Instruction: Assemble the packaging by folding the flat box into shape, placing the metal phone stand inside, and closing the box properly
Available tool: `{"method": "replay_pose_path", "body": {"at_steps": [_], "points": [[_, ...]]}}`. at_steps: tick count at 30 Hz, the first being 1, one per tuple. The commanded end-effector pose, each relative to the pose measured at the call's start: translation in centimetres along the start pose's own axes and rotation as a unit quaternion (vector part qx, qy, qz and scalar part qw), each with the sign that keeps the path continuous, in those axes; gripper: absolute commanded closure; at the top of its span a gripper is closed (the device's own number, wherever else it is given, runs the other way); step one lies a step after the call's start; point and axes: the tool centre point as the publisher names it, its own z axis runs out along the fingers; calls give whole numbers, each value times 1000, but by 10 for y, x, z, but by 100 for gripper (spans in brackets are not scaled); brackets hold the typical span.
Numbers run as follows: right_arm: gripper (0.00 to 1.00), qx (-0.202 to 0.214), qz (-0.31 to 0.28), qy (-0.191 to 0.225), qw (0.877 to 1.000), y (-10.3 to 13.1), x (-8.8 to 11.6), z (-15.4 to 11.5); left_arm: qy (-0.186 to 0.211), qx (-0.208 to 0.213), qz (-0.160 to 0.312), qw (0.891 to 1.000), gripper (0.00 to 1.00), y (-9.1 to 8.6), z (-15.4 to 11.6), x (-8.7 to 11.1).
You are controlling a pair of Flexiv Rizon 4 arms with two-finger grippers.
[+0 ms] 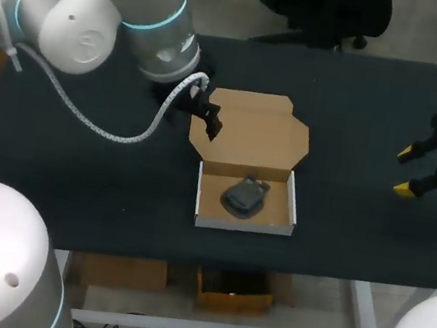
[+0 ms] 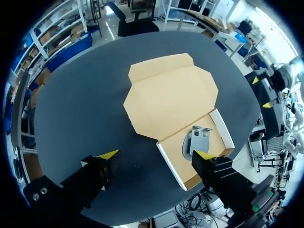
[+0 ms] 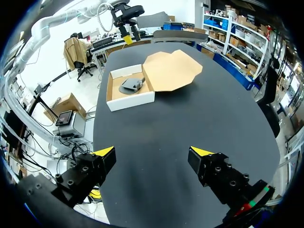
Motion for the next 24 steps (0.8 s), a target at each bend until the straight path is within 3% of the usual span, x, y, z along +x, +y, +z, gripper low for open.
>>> {"method": "replay_pose_path", "body": {"at_steps": [1, 12, 16, 24], "points": [[0, -1, 0, 2, 1000, 0, 0, -2, 83, 2, 7, 997, 0, -4, 3, -21], [0, -1, 0, 2, 1000, 0, 0, -2, 178, -4, 6, 984, 0, -21, 19, -69], [0, -1, 0, 2, 1000, 0, 0, -2, 222, -7, 19, 975, 0, -28, 29, -78], [0, 2, -3, 0, 1000, 2, -2, -3, 262, 1, 17, 965, 0, -38, 41, -87]]}}
